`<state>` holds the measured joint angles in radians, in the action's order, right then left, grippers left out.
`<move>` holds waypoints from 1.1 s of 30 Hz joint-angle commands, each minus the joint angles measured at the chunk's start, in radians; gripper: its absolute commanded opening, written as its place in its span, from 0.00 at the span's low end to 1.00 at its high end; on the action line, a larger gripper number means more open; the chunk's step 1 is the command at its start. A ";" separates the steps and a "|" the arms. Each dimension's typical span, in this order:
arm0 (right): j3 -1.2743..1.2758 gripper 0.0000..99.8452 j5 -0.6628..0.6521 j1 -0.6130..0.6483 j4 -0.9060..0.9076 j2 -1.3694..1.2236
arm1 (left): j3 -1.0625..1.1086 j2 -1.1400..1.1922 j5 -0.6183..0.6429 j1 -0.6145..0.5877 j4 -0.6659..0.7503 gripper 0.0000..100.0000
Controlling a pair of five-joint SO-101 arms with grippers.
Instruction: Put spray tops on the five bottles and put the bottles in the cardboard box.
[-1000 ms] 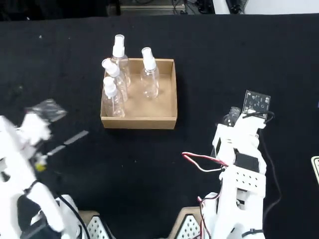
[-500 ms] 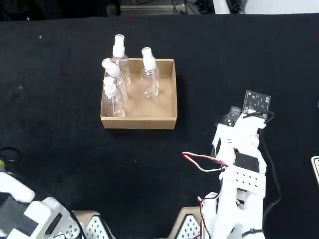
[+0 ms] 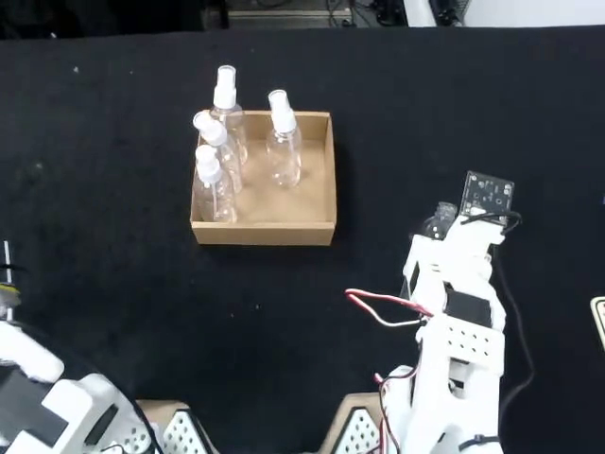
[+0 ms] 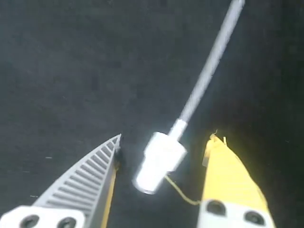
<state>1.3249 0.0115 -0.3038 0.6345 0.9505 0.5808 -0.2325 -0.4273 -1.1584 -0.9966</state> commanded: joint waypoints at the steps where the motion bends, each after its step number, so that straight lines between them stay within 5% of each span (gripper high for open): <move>1: -0.007 0.01 0.006 -0.011 -0.026 0.039 | -0.113 -0.049 -0.107 -0.059 -0.008 0.26; 11: -0.007 0.01 0.006 -0.011 -0.026 0.039 | -0.015 0.029 -0.330 -0.179 0.224 0.26; 19: -0.005 0.01 0.006 0.025 -0.026 0.039 | 0.008 0.153 -0.347 -0.209 0.287 0.26; 33: -0.005 0.01 0.006 0.025 -0.026 0.039 | 0.007 0.160 -0.284 0.002 -0.089 0.26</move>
<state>1.3249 0.0115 -0.3023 0.6345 0.9505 0.5976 -0.0637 -0.7633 -1.2444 -0.9874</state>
